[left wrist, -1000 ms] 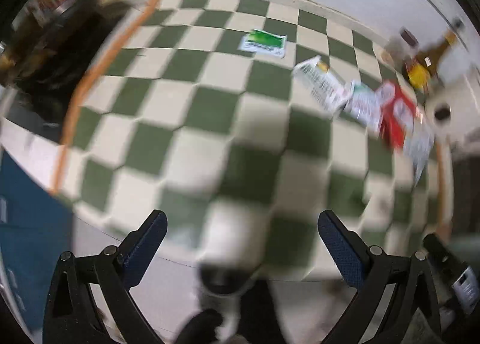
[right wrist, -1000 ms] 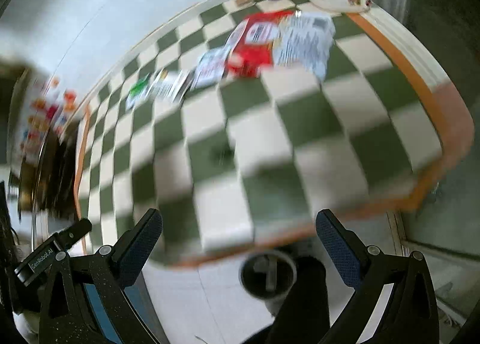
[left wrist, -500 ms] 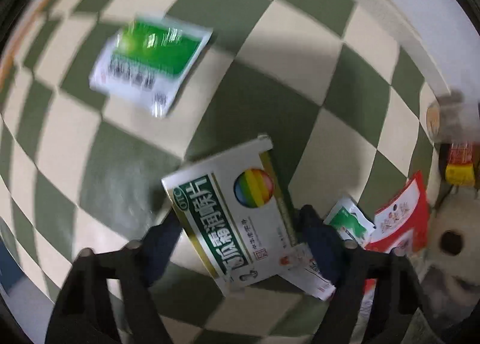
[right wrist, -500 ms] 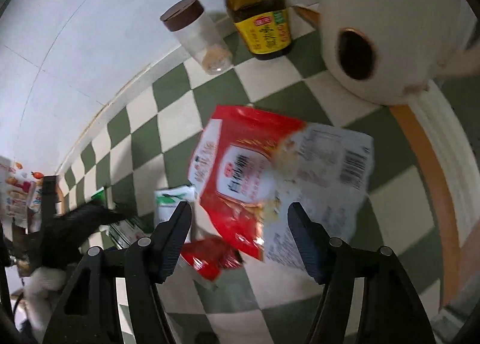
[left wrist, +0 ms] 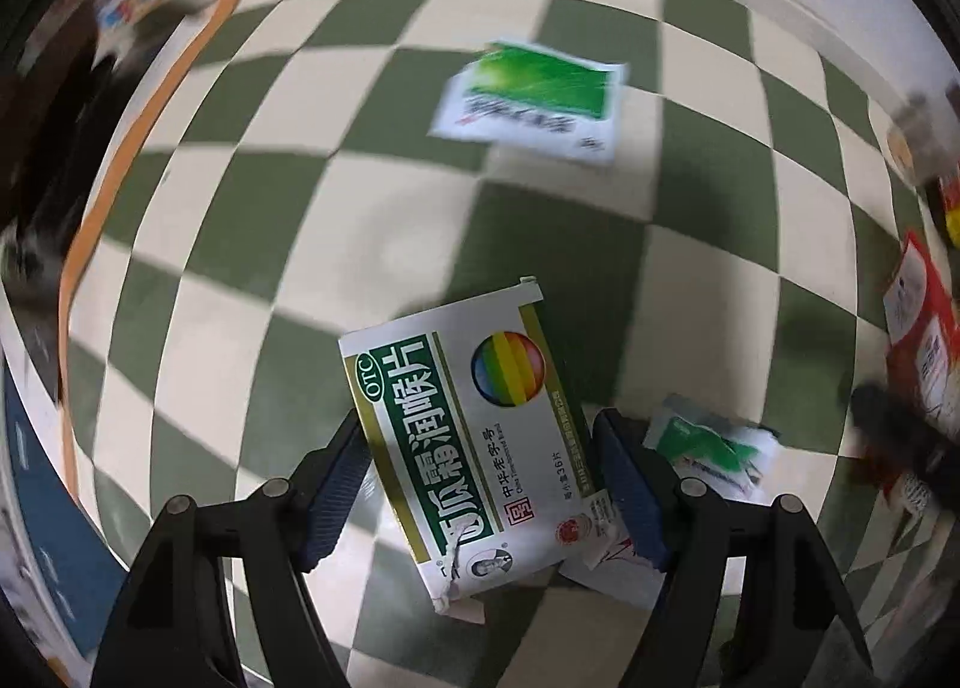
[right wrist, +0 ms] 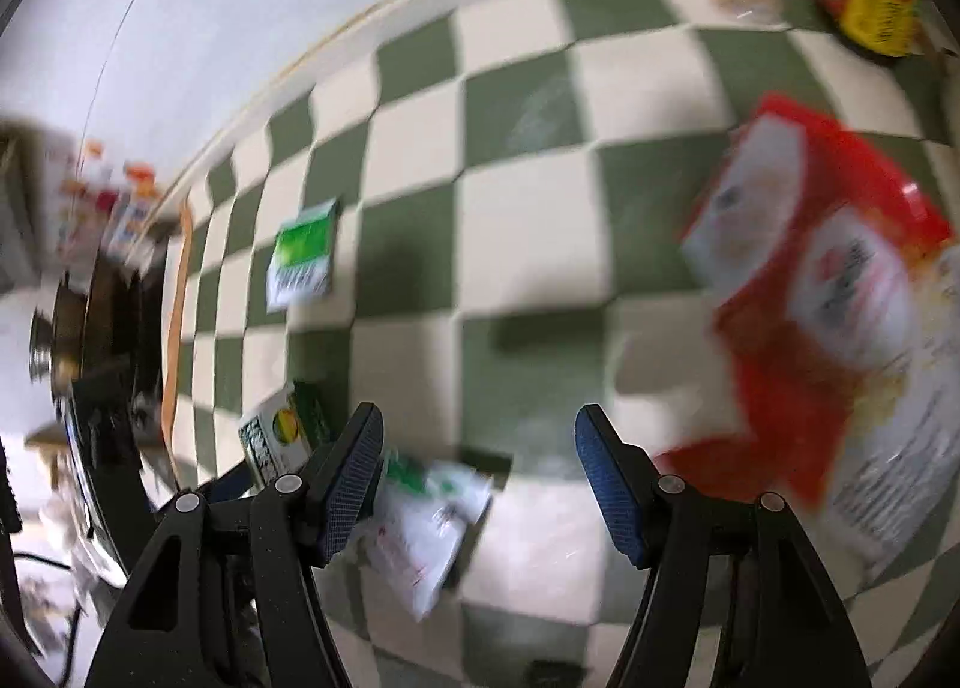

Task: Collect trash
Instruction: 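Grasp the green-white medicine box with the left tool while the right tool grasps a white sachet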

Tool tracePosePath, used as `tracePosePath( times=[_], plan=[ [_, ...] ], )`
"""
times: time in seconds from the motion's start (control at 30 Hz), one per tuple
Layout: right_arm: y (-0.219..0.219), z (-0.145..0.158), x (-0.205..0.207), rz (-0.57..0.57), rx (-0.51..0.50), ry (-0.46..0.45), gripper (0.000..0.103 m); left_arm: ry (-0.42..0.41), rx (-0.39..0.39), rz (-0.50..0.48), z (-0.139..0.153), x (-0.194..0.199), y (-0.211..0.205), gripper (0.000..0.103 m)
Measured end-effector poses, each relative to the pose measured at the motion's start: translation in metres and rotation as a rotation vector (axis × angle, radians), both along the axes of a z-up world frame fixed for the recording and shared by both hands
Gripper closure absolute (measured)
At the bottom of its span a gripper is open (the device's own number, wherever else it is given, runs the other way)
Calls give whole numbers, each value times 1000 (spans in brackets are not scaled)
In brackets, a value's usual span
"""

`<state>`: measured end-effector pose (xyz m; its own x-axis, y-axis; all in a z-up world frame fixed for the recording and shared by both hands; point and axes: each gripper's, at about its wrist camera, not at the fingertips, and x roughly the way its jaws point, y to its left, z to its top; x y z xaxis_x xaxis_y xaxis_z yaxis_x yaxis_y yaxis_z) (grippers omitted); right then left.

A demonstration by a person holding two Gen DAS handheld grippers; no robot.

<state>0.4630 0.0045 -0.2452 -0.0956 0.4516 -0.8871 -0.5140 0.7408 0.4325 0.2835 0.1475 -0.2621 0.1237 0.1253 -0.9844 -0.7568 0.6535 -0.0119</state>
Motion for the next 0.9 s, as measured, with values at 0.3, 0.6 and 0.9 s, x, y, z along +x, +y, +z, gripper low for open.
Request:
tracePosePath(
  times=[0.3, 0.6, 0.9],
  plan=[
    [23, -30, -87, 160, -106, -134, 33, -93, -109, 198, -9, -89, 16, 30],
    [38, -31, -133, 263, -214, -508, 100, -5, 65, 132, 7, -127, -12, 31],
    [-41, 35, -163, 135, -12, -466, 103, -57, 273, -48, 68, -151, -66, 32]
  ],
)
